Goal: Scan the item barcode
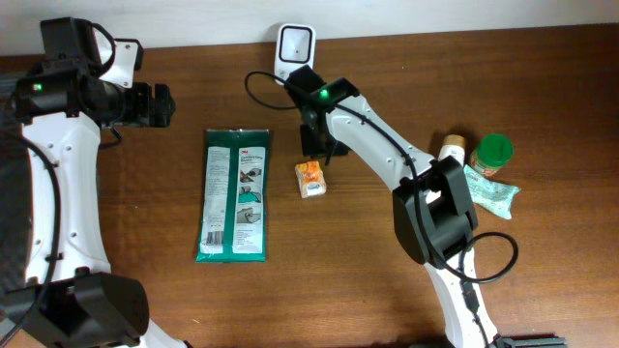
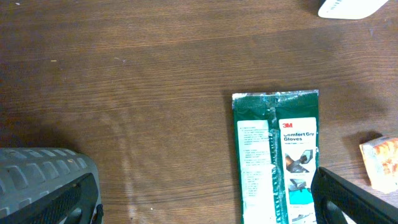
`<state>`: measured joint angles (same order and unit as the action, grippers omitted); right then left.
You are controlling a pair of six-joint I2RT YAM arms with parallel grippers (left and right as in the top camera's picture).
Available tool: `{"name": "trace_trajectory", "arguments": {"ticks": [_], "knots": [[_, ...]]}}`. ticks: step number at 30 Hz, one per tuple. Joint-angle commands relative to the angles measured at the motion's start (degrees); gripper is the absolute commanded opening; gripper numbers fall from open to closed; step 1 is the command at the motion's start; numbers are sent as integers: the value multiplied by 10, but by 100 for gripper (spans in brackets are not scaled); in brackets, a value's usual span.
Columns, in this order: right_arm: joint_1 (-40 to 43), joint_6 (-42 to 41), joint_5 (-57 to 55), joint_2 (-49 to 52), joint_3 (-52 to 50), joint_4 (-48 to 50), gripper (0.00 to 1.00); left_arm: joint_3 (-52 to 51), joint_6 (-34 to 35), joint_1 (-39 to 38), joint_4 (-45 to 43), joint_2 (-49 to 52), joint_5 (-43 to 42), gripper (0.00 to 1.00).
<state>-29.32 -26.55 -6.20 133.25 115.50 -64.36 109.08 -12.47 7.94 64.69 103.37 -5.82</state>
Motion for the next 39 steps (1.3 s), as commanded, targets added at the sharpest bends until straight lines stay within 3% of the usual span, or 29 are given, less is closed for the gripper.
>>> {"name": "trace_trajectory", "arguments": {"ticks": [1, 4, 12, 17, 28, 39], "knots": [[-7, -29, 17, 19, -10, -1, 31, 4, -7, 1, 0, -12, -6, 99], [-9, 18, 32, 23, -10, 6, 24, 4, -7, 1, 0, -12, -6, 99], [-26, 203, 180, 26, -10, 29, 24, 4, -7, 1, 0, -12, -6, 99], [-54, 219, 211, 32, -10, 17, 24, 4, -7, 1, 0, -12, -6, 99], [-75, 226, 264, 14, 9, -124, 25, 4, -7, 1, 0, -12, -6, 99], [-44, 199, 182, 14, -25, -205, 24, 4, -7, 1, 0, -12, -6, 99]]}}
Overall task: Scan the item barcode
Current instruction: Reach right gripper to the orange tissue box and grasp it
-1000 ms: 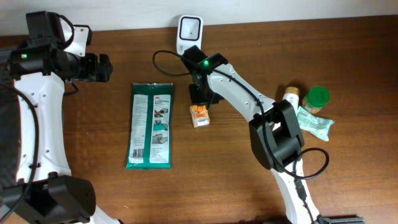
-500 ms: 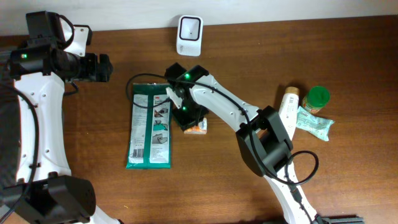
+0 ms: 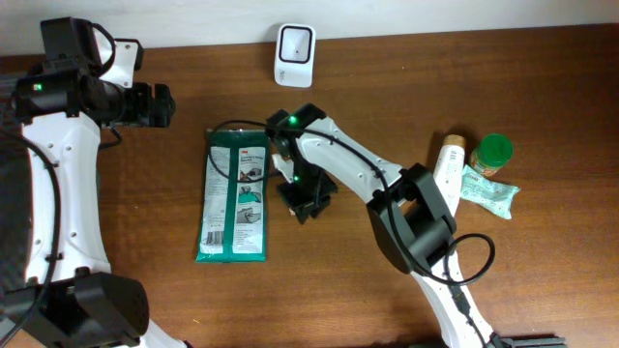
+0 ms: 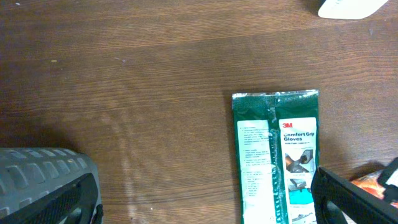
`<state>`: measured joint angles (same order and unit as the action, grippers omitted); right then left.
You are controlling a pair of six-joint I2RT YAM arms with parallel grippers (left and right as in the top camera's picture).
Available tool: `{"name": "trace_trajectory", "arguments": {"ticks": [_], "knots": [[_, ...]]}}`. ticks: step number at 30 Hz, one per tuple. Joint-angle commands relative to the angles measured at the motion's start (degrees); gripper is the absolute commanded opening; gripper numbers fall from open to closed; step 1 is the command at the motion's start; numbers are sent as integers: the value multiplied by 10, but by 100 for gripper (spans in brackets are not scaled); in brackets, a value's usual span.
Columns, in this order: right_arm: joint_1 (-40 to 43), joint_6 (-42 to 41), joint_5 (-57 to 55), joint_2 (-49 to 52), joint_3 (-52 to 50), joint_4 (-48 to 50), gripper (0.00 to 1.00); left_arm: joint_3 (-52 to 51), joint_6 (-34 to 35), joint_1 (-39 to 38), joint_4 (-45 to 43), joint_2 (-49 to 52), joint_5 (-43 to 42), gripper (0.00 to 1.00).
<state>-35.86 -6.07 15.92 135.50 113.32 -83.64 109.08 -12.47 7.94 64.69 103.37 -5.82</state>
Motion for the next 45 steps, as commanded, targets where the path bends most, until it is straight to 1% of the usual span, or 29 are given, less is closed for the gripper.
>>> {"name": "trace_trajectory", "arguments": {"ticks": [1, 4, 7, 10, 12, 15, 17, 18, 19, 20, 21, 23, 25, 26, 28, 32, 37, 40, 45], "knots": [[25, -6, -45, -8, -3, -12, 24, 4, -7, 1, 0, -12, -6, 99], [31, -6, -77, -8, -13, 3, 25, 4, -7, 1, 0, -12, -6, 99], [31, -6, -84, -8, -35, 43, 24, 4, -7, 1, 0, -12, -6, 99], [33, -6, -108, -8, -59, 108, 24, 4, -7, 1, 0, -12, -6, 99], [36, -6, -144, -8, -64, 156, 21, 4, -7, 1, 0, -12, -6, 99], [52, -6, -191, -8, -63, 236, 22, 4, -7, 1, 0, -12, -6, 99], [69, -6, -181, -8, -55, 282, 22, 4, -7, 1, 0, -12, -6, 99], [77, -5, -156, -8, -48, 295, 22, 4, -7, 1, 0, -12, -6, 99], [88, 9, -99, -8, -33, 302, 22, 4, -7, 1, 0, -12, -6, 99], [95, 31, -40, -8, -18, 300, 28, 4, -7, 1, 0, -12, -6, 99], [103, 41, 12, -8, 5, 281, 32, 4, -7, 1, 0, -12, -6, 99], [112, 34, 54, -8, 53, 209, 37, 4, -7, 1, 0, -12, -6, 99], [113, -20, 62, -8, 91, 130, 41, 4, -7, 1, 0, -12, -6, 99], [111, -40, 62, -8, 94, 110, 43, 4, -7, 1, 0, -12, -6, 99], [102, -79, 62, -6, 91, 75, 44, 4, -7, 1, 0, -12, -6, 99], [73, -136, 60, -4, 40, 99, 44, 4, -7, 1, 0, -12, -6, 99], [57, -156, 57, -4, 3, 133, 46, 4, -7, 1, 0, -12, -6, 99], [55, -196, 26, -4, -10, 152, 46, 4, -7, 1, 0, -12, -6, 99], [54, -200, 30, -4, -40, 175, 44, 4, -7, 1, 0, -12, -6, 99]]}}
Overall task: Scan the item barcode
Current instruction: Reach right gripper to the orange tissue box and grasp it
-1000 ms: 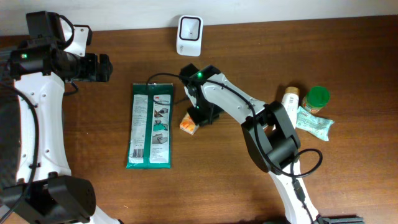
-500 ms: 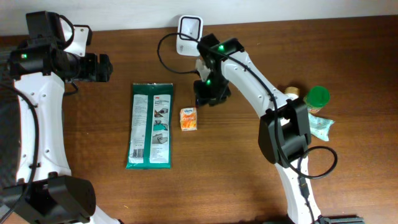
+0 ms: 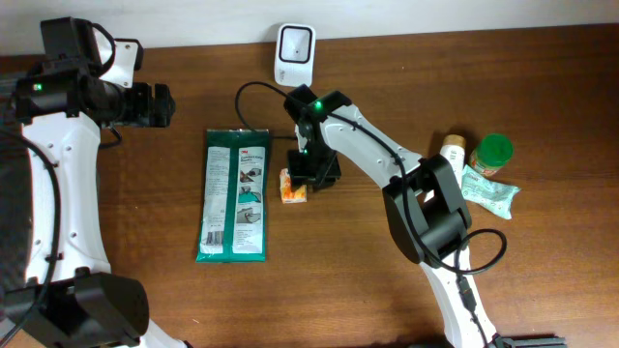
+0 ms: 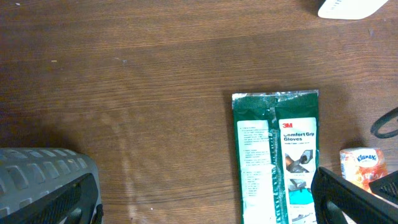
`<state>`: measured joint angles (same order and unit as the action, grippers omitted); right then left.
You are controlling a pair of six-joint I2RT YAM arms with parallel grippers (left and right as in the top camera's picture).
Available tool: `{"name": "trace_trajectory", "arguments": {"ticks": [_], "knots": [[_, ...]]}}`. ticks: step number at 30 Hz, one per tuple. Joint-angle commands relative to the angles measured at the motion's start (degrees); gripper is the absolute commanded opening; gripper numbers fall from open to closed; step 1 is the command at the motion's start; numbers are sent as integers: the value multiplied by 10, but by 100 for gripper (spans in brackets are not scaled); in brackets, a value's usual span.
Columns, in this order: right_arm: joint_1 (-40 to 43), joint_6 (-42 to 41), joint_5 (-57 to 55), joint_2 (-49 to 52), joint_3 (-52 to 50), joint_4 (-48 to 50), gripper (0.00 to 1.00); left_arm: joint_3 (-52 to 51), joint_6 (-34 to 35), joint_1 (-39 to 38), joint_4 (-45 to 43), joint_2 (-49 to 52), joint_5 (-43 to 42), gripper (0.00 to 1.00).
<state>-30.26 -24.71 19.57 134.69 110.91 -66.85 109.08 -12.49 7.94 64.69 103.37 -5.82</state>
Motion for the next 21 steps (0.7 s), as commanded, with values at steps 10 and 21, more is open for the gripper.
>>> {"name": "trace_trajectory", "arguments": {"ticks": [10, 21], "knots": [[-19, -19, -25, 5, -41, 41, 36, 4, -7, 1, 0, -12, -6, 99], [20, 107, 39, -17, -55, 44, 4, 4, -7, 1, 0, -12, -6, 99]]}}
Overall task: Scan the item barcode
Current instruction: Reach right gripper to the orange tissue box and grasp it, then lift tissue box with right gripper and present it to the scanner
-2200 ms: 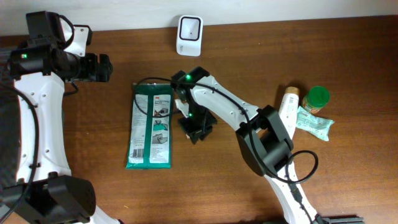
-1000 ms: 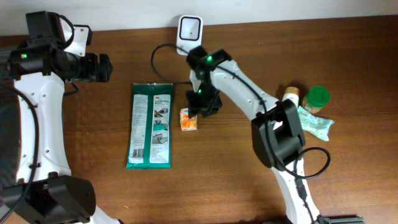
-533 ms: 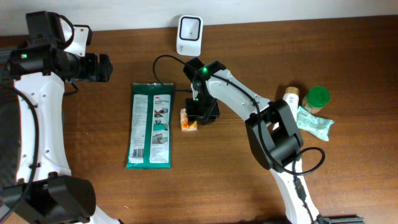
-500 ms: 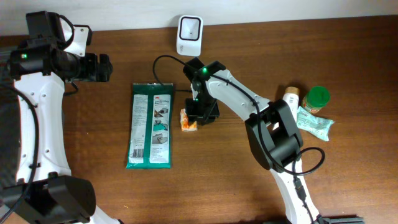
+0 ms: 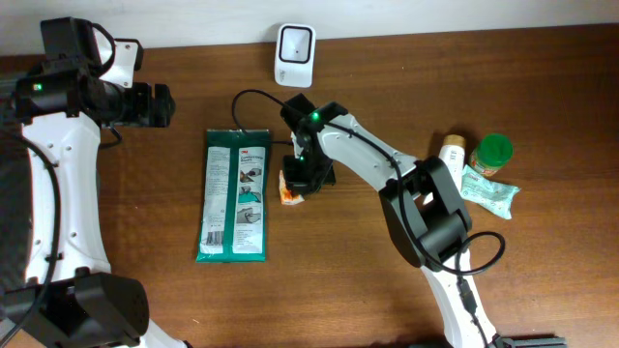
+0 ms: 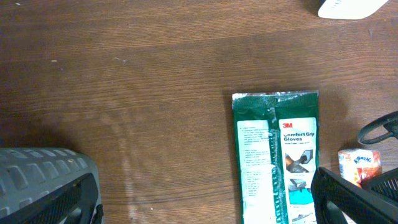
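A small orange and white tissue pack [image 5: 289, 189] sits just right of the green glove packet [image 5: 235, 193]; it also shows in the left wrist view, tissue pack [image 6: 359, 163]. My right gripper [image 5: 302, 178] is down on the pack and looks shut on its right side. The white scanner [image 5: 295, 44] stands at the table's back edge. My left gripper [image 5: 164, 104] hovers open at the far left, well away from the pack; left gripper [image 6: 205, 202] has only bare wood between its fingers [image 6: 46, 186].
The glove packet [image 6: 277, 155] lies lengthwise left of the pack. At the right stand a white bottle [image 5: 450, 155], a green-lidded jar [image 5: 495, 152] and a pale wipes pouch [image 5: 491, 190]. A black cable [image 5: 253, 97] loops behind the right gripper.
The right gripper and the tissue pack shifted slightly left, toward the glove packet. The left arm has not moved.
The right gripper was first near the scanner, with the pack lying on the table below it. Then it was down over the pack. Later the pack was further left with another face up, under the gripper, and now it is next to the glove packet.
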`<state>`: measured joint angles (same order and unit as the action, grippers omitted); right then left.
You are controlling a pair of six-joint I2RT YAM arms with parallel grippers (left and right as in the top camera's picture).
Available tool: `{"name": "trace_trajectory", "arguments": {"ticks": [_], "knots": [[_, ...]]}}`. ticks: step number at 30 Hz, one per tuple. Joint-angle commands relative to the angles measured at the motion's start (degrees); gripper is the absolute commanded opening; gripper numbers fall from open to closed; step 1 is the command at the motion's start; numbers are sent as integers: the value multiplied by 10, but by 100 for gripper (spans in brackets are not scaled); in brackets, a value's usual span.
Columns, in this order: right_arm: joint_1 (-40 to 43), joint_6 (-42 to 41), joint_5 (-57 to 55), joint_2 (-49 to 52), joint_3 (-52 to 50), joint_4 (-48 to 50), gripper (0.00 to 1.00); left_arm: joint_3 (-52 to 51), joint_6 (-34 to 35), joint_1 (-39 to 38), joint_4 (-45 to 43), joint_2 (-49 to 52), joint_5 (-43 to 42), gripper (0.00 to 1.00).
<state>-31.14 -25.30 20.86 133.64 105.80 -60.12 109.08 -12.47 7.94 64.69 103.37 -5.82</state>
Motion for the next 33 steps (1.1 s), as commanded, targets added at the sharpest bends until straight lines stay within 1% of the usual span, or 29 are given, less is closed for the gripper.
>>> {"name": "trace_trajectory", "arguments": {"ticks": [1, 2, 3, 4, 5, 8, 14, 18, 20, 23, 28, 30, 33], "knots": [[38, 158, 54, -18, 2, -34, 4, 4, -7, 1, 0, -12, -6, 99], [47, 193, 77, -29, 7, -45, 4, 4, -7, 1, 0, -12, -6, 99], [61, 254, 121, -45, 14, -63, 4, 4, -7, 1, 0, -12, -6, 99], [69, 282, 144, -53, 18, -73, 4, 4, -7, 1, 0, -12, -6, 99], [88, 357, 214, -73, 26, -101, 4, 4, -7, 1, 0, -12, -6, 99], [126, 475, 333, -108, 31, -158, 4, 4, -7, 1, 0, -12, -6, 99], [190, 608, 476, -137, 31, -273, 4, 4, -7, 1, 0, -12, -6, 99], [220, 670, 546, -138, 31, -356, 4, 4, -7, 1, 0, -12, -6, 99], [233, 664, 562, -138, 31, -372, 4, 4, -7, 1, 0, -12, -6, 99], [250, 644, 587, -141, 31, -372, 4, 4, -7, 1, 0, -12, -6, 99], [263, 633, 595, -147, 31, -372, 4, 4, -7, 1, 0, -12, -6, 99], [264, 627, 589, -152, 31, -372, 4, 4, -7, 1, 0, -12, -6, 99], [263, 621, 530, -160, 33, -372, 4, 4, -7, 1, 0, -12, -6, 99]]}}
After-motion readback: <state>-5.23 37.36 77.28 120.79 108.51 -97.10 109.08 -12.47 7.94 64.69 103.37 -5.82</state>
